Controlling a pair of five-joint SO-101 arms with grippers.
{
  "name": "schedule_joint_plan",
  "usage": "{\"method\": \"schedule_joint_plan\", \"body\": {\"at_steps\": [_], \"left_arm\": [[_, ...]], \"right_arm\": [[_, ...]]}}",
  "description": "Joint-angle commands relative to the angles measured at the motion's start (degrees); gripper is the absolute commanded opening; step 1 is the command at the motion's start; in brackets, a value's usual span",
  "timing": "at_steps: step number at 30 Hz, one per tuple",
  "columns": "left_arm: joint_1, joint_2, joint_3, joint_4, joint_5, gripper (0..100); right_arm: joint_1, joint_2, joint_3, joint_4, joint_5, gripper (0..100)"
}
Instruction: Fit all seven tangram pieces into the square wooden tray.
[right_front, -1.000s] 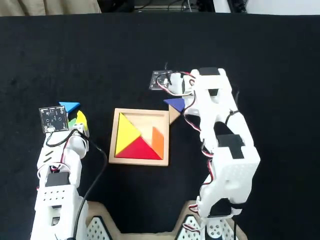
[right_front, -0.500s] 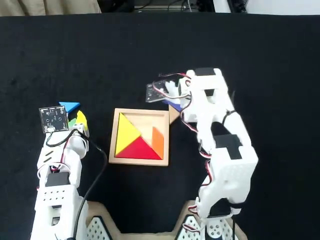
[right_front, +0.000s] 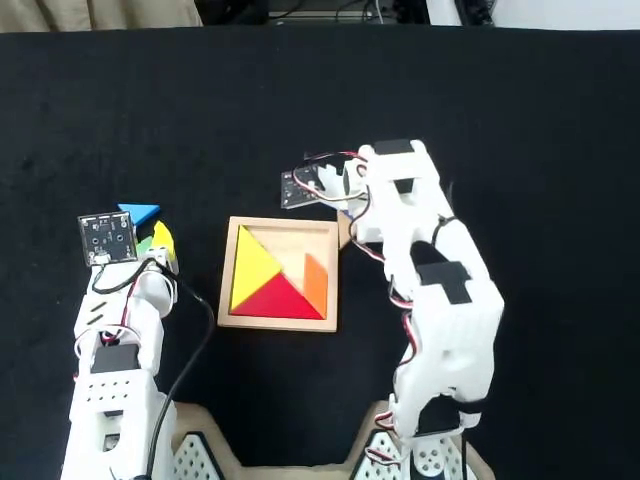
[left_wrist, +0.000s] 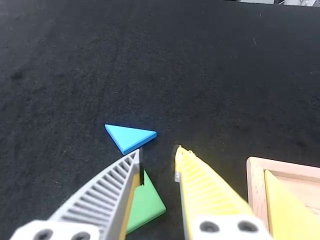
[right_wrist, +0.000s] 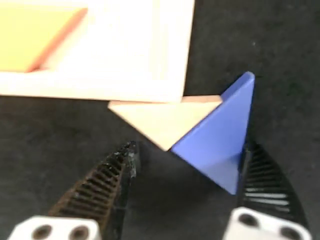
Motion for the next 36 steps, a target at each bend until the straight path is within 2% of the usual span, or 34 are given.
{"method": "schedule_joint_plan", "body": {"at_steps": [1, 14, 17, 26, 31, 36], "left_arm": [[0.40, -0.79, -0.66, -1.32, -0.62, 12], [0.40, -0.62, -0.66, -1.32, -0.62, 12], [0.40, -0.70, -0.66, -1.32, -0.62, 12], [0.40, -0.79, -0.57, -1.32, -0.62, 12], [0.40, -0.79, -0.57, -1.32, -0.62, 12], [0.40, -0.79, -0.57, -1.32, -0.62, 12]], "right_arm": [[-0.70, 2.07, -4.70, -0.97, 0.70, 24.3], [3.78, 4.88, -11.91, -0.53, 0.62, 5.0], [5.36, 4.09, -13.14, 2.46, 0.70, 0.9], [9.49, -3.03, -18.07, 24.44, 4.84, 1.1], [11.87, -9.54, -17.54, 24.62, 4.75, 1.1], [9.58, -15.08, -17.45, 24.44, 1.58, 1.1]]}}
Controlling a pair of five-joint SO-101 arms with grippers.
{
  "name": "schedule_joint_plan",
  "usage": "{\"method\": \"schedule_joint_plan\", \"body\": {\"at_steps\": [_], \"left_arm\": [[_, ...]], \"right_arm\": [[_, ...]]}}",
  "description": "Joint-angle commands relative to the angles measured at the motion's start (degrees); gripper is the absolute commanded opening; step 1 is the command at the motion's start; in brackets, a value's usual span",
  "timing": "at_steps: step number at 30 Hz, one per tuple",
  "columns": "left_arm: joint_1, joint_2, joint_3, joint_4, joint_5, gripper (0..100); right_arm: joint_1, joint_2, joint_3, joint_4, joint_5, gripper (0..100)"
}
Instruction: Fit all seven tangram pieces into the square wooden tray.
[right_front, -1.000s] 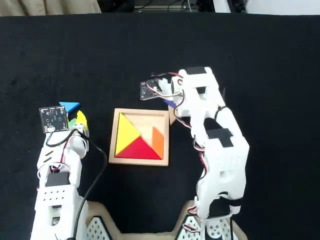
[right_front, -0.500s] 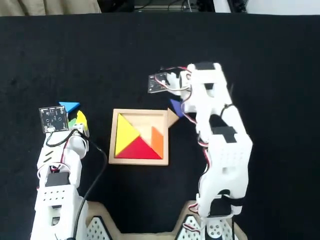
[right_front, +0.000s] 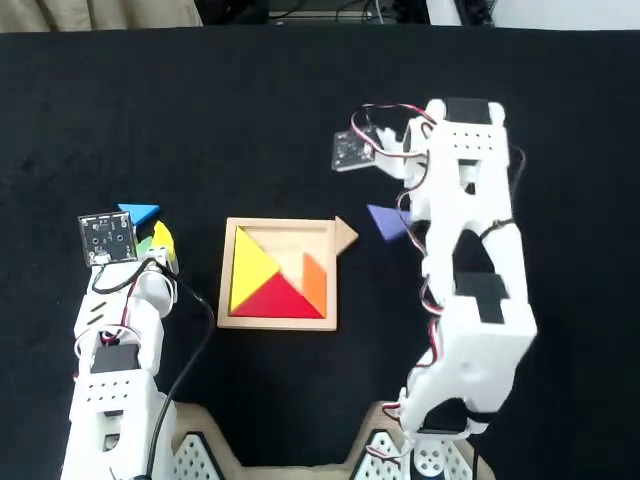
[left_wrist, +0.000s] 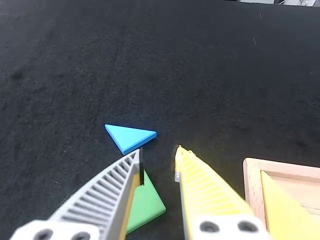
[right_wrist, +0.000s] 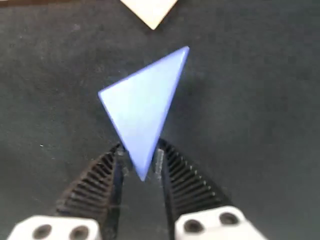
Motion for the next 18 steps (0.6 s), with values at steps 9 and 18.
{"method": "schedule_joint_plan", "body": {"at_steps": [9, 18], "left_arm": [[0.48, -0.79, -0.57, -1.32, -0.62, 12], [0.48, -0.79, -0.57, -1.23, -0.62, 12]], "right_arm": [[-10.20, -9.89, 5.85, 0.18, -2.99, 1.1], [-6.68, -8.57, 16.57, -1.58, -3.96, 1.1]]}}
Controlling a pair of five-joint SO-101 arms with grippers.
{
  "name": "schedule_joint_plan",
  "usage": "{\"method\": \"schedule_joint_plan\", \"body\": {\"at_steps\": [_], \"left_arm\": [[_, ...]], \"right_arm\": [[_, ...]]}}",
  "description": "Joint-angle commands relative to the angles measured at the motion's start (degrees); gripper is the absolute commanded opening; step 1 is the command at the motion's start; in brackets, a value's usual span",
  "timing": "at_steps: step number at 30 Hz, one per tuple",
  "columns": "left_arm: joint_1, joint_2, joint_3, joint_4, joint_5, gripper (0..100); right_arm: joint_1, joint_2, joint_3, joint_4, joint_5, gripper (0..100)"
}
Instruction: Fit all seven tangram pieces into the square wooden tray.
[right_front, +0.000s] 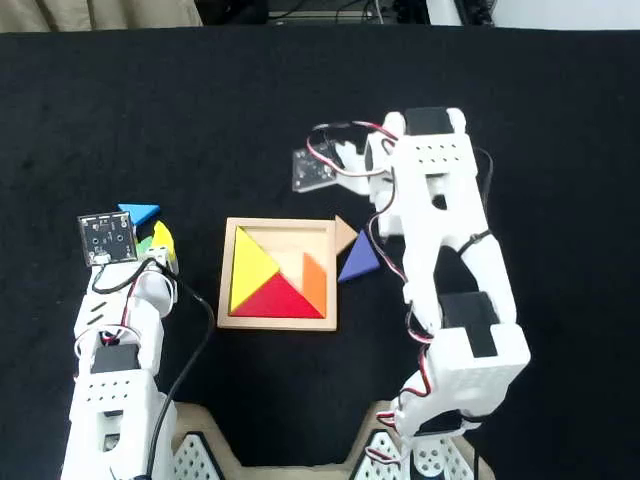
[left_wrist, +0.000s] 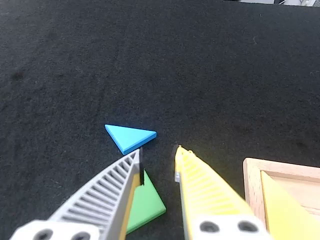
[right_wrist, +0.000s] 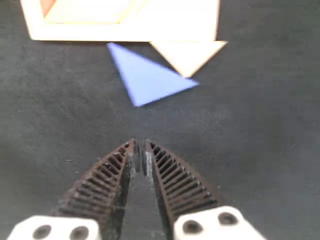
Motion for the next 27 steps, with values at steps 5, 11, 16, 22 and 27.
{"method": "schedule_joint_plan", "body": {"at_steps": [5, 11, 16, 22, 27], "left_arm": [[0.48, -0.79, -0.57, -1.14, -0.62, 12], [0.48, -0.70, -0.57, -1.14, -0.62, 12], [0.48, -0.70, -0.57, -1.23, -0.62, 12], [0.48, -0.62, -0.57, -1.32, -0.62, 12], [0.57, -0.70, -0.57, -1.14, -0.62, 12]], "right_arm": [[0.88, -7.60, 20.09, -18.81, -11.43, 1.1], [-2.11, -24.04, 43.91, -42.90, -16.00, 1.1], [-3.69, -28.97, 47.34, -43.08, -16.62, 10.2], [-8.26, -28.53, 39.96, -37.27, -43.16, 13.7], [-15.12, -28.53, 37.14, -34.90, -70.33, 9.3]]}}
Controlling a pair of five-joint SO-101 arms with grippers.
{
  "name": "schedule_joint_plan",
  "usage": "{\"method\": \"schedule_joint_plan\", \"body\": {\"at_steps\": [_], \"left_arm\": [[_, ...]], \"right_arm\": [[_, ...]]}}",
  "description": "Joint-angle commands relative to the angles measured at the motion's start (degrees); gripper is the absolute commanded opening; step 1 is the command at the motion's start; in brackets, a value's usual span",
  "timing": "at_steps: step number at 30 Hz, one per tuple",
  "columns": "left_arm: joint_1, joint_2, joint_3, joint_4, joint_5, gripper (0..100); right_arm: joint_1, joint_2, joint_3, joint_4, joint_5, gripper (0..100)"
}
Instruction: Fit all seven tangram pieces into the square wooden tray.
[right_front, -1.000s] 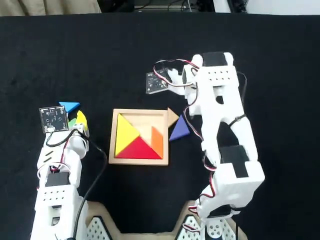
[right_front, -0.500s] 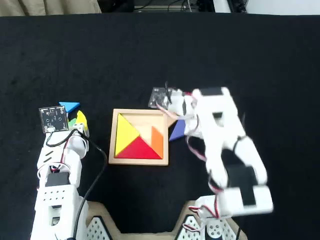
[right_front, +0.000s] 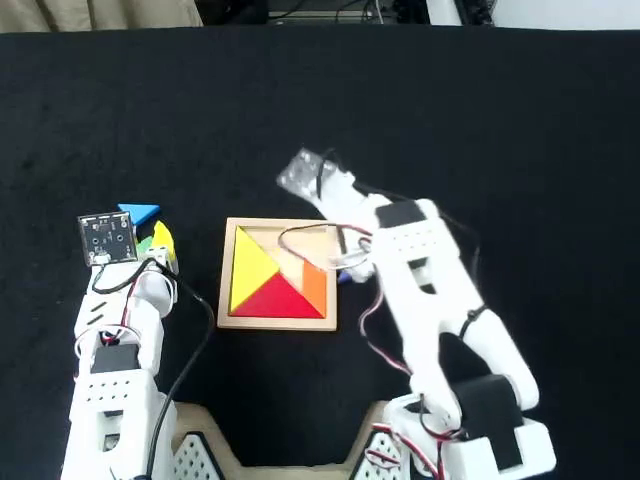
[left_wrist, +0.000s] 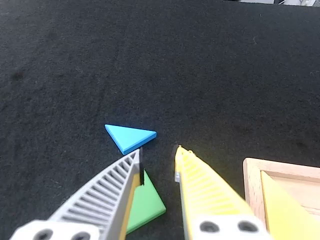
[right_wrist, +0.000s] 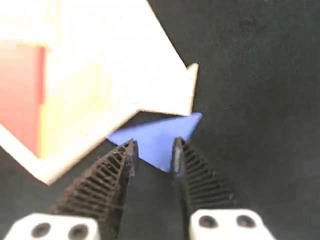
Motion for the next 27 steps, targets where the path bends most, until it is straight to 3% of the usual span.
{"method": "schedule_joint_plan", "body": {"at_steps": [1, 8, 12, 18, 27], "left_arm": [[0.57, -0.70, -0.57, -1.14, -0.62, 12], [0.57, -0.79, -0.57, -0.97, -1.93, 12], [0.57, -0.79, -0.48, -0.97, -2.46, 12], [0.57, -0.79, -0.48, -0.97, -2.55, 12], [0.57, -0.79, -0.48, -0.97, -2.64, 12]], "right_arm": [[-4.04, -2.15, -3.91, 0.79, -19.69, 10.0], [-2.37, -1.10, -3.47, 1.41, -38.59, 18.3], [-0.35, 3.38, -3.56, 1.32, -45.80, 21.1], [1.14, 9.63, -3.91, 0.88, -51.87, 21.5], [3.16, 10.59, -6.37, -1.93, -52.31, 21.5]]}}
